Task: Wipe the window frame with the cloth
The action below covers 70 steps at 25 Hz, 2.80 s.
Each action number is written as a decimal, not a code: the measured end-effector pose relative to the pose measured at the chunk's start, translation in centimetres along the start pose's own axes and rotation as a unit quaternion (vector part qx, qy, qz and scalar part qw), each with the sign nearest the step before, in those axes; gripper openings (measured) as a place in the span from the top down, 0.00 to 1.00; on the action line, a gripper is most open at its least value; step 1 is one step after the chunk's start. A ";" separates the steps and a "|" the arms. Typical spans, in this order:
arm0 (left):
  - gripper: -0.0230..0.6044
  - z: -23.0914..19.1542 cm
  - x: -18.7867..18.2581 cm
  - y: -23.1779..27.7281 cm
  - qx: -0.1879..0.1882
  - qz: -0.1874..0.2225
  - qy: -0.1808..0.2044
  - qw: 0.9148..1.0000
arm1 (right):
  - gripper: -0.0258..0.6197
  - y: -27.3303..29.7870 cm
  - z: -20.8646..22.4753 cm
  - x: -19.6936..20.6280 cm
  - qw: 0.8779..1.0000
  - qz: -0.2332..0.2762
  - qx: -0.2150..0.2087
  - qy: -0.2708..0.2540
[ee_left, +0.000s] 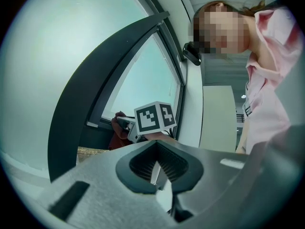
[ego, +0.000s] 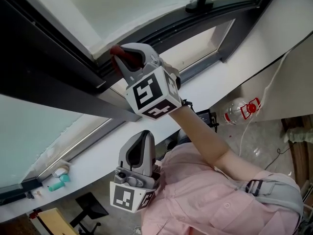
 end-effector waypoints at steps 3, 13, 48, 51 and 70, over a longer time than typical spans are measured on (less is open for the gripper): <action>0.97 -0.4 0.1 -0.3 0.008 -0.007 -0.005 1.000 | 0.86 0.2 -0.1 0.0 1.000 -0.003 0.004 -0.005; 0.97 -0.2 0.8 0.8 0.038 -0.032 -0.032 0.998 | 0.86 0.5 -0.5 0.1 1.000 -0.010 0.011 -0.017; 0.97 0.2 0.5 1.1 0.023 0.000 -0.029 0.999 | 0.86 -0.1 -0.4 -0.1 1.000 -0.007 0.017 -0.018; 0.97 0.5 0.6 1.1 0.024 -0.001 -0.027 0.999 | 0.86 -0.3 -0.3 -0.3 1.000 -0.002 0.014 -0.016; 0.97 -0.3 -0.2 0.4 0.019 0.005 -0.017 1.000 | 0.86 -0.4 0.6 -0.3 1.000 -0.018 0.008 0.004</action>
Point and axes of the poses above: the fingertips, and each gripper's own axes: y forward along the fingers, z to its right, x out of its underside, the point moved 5 cm from there along -y, backward along the fingers, and after that the axes turned 11 degrees about z, right-handed, at the moved point
